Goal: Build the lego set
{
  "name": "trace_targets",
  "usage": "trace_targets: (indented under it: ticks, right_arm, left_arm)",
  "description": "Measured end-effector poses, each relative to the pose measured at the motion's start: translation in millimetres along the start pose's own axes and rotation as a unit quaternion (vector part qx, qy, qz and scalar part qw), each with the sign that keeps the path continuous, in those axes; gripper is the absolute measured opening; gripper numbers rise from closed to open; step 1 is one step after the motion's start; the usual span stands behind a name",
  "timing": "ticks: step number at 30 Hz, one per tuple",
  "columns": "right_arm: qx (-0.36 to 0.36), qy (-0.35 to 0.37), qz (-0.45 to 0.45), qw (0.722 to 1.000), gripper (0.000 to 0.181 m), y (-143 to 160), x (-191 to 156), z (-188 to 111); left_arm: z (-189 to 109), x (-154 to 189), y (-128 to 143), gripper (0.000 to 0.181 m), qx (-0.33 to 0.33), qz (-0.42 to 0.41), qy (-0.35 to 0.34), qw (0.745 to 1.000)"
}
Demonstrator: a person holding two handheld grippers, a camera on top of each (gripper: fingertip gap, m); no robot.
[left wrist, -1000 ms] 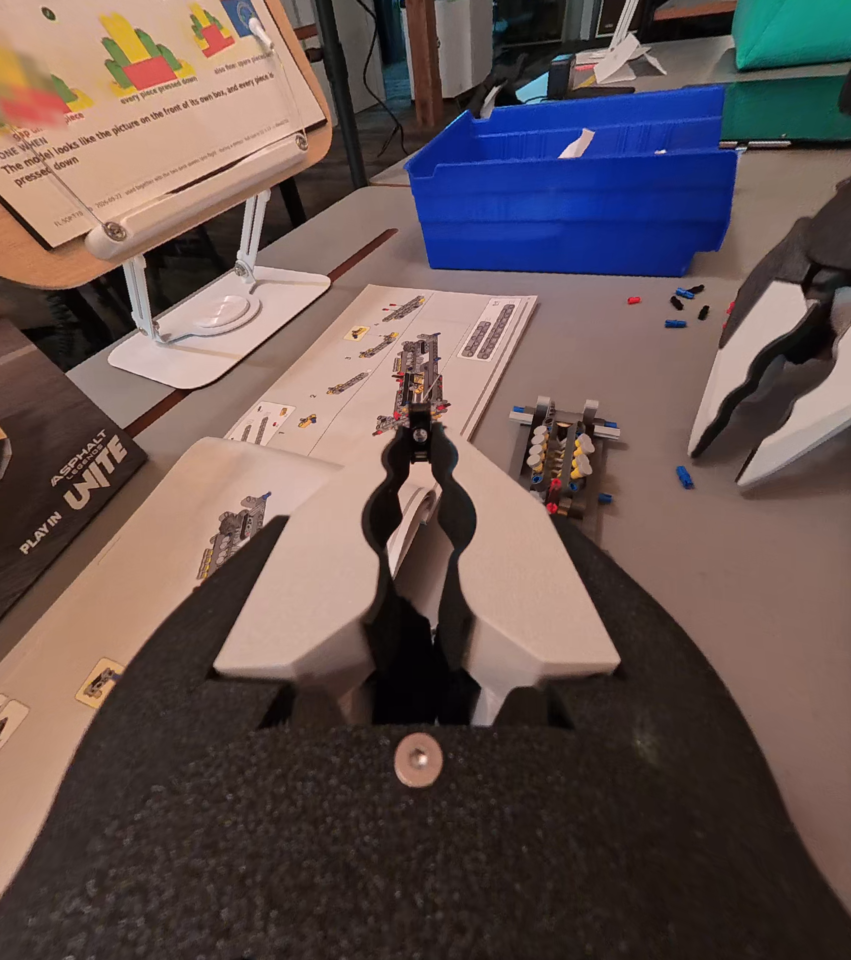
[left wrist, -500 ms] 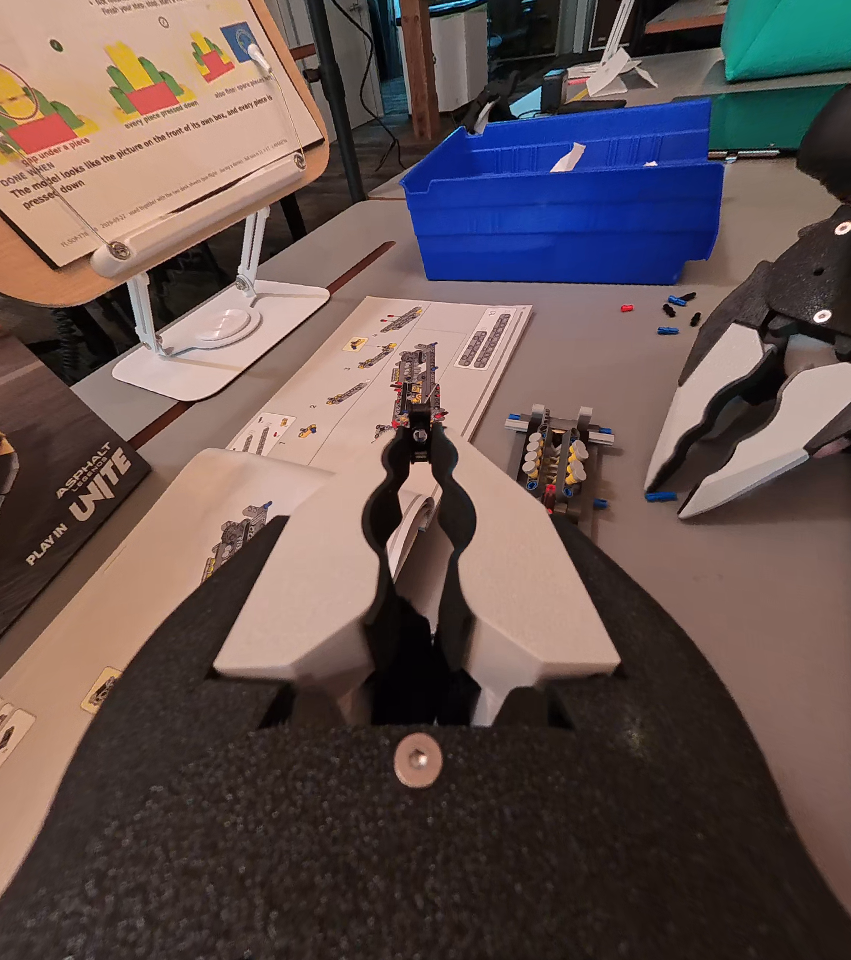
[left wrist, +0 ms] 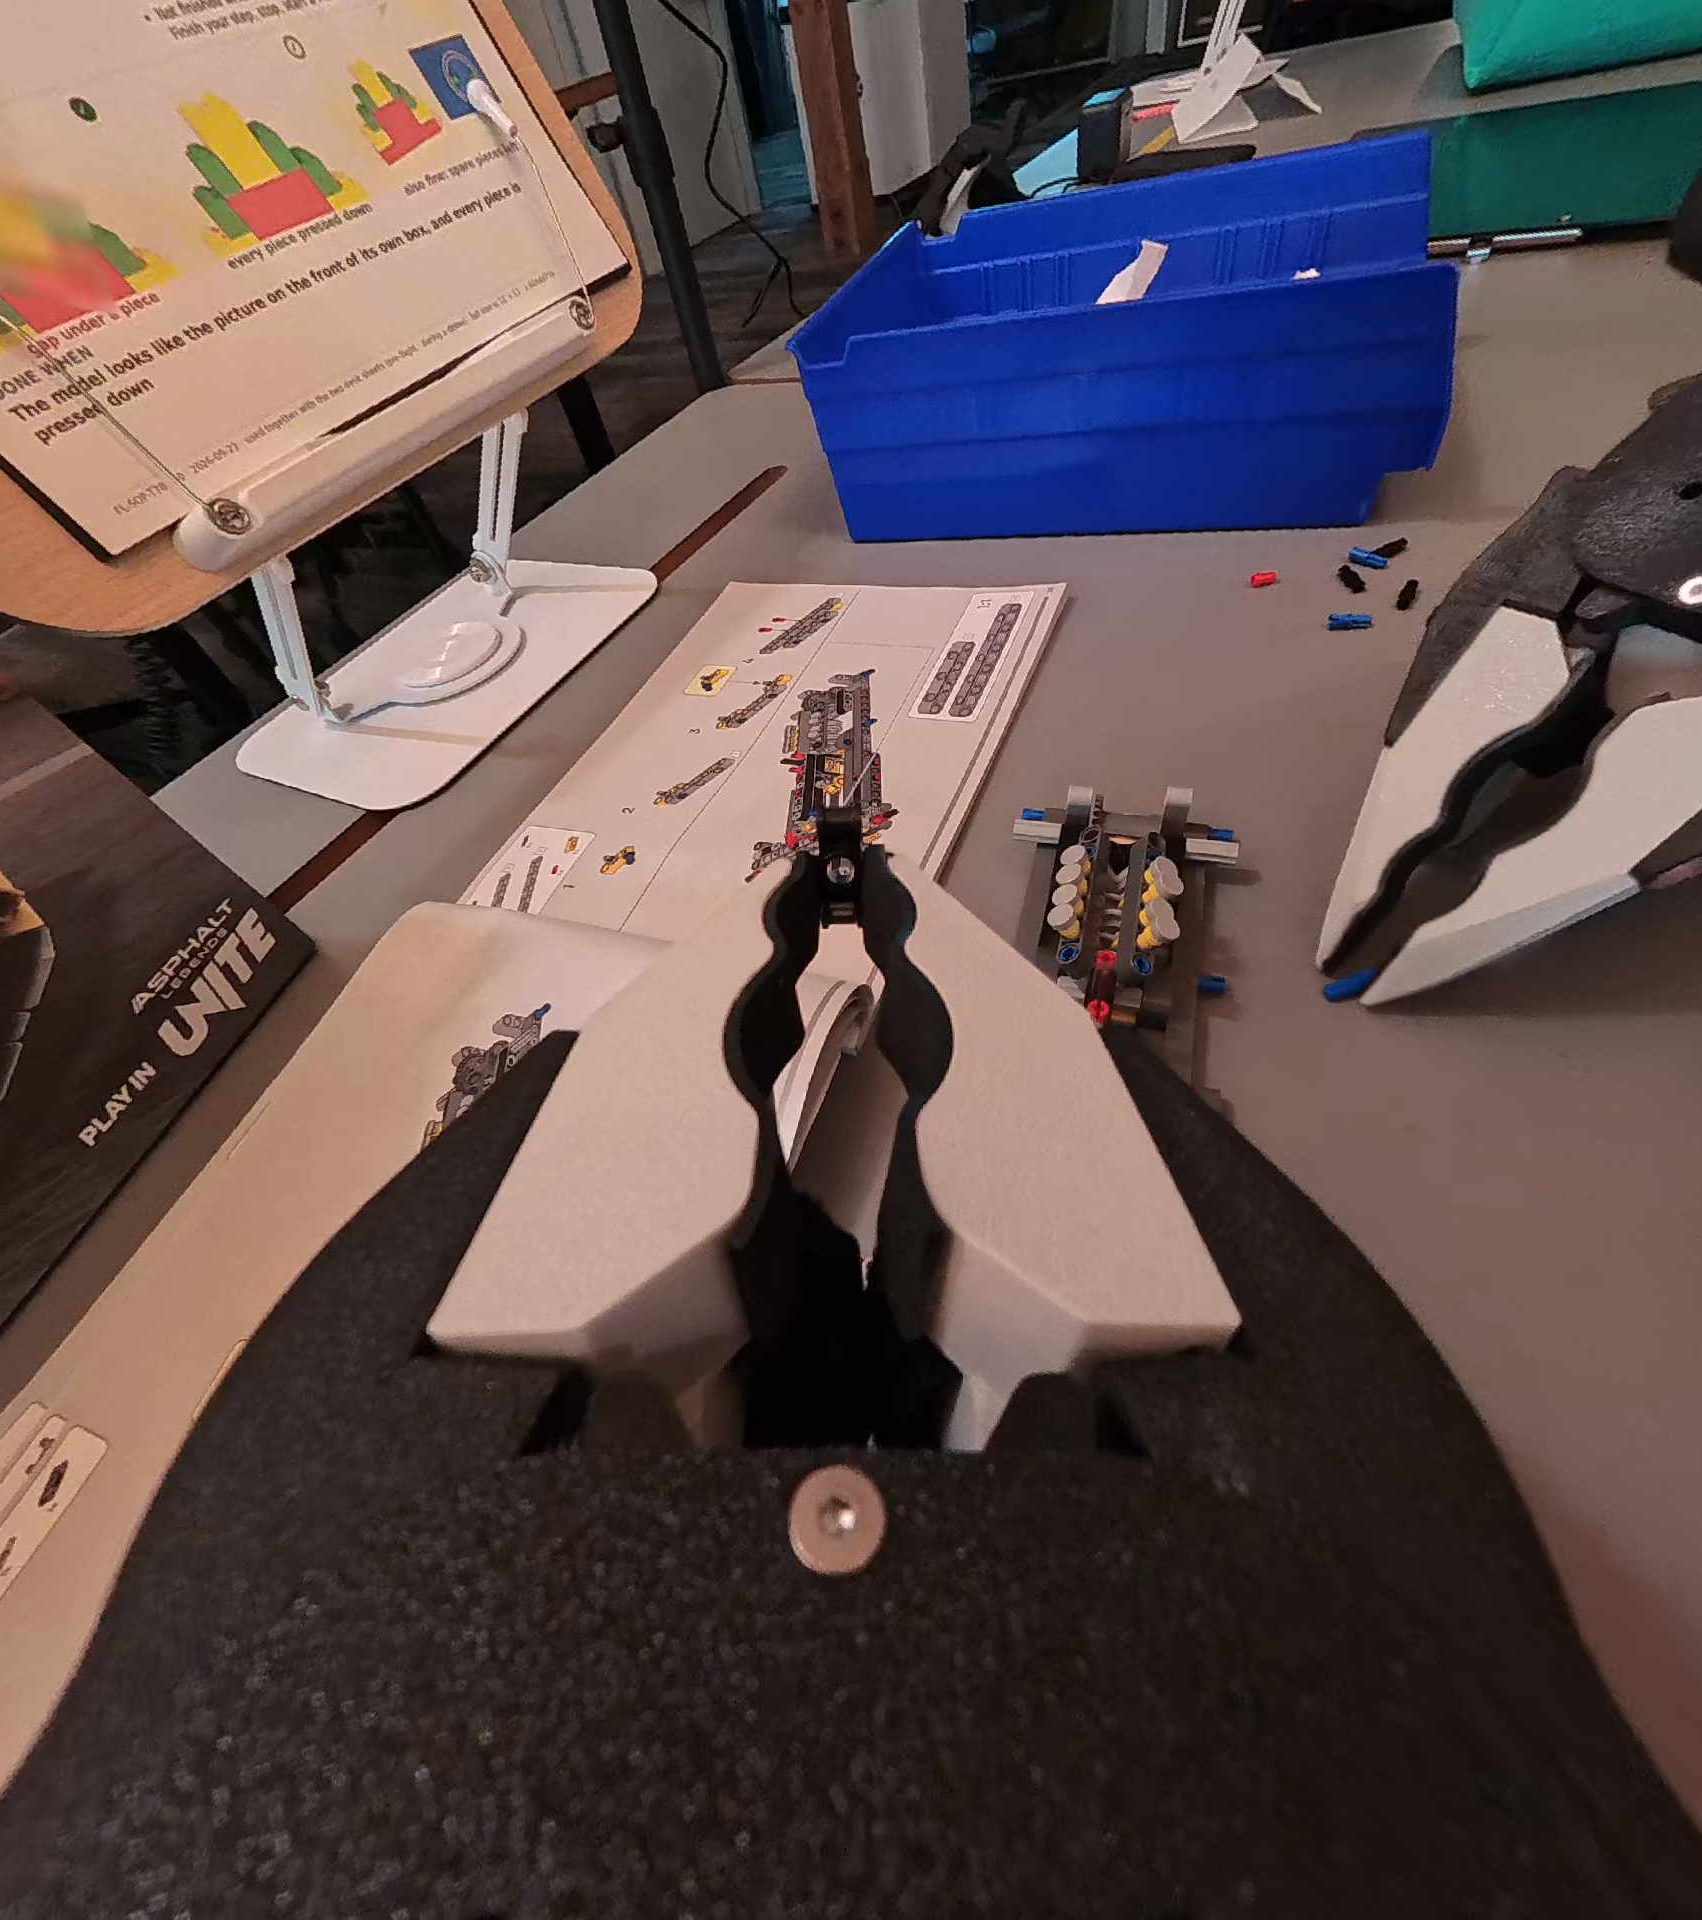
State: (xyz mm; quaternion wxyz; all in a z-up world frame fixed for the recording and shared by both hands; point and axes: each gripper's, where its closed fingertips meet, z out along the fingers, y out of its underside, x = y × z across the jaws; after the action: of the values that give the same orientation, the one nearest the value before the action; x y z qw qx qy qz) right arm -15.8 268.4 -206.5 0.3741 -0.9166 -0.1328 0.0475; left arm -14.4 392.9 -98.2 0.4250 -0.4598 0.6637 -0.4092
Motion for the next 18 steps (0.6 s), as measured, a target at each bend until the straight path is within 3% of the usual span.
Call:
trace_targets:
  ticks: [10, 15, 18]
  right_arm:
    - [0.028, 0.023, 0.007, 0.999, 0.004, -7, 5, 1]
    - [0.198, 0.065, 0.027, 0.978, 0.003, -95, 16, -33]
    - [0.276, 0.033, 0.077, 0.958, 0.003, -136, 12, -37]
  left_arm:
    - [0, 13, -3, 0.006, 0.013, 0.012, 0.03, 0.999]
    - [-4, 25, -16, 0.006, 0.046, 0.013, 0.052, 0.998]
    - [-6, 31, -22, 0.006, 0.062, -0.011, 0.072, 0.995]
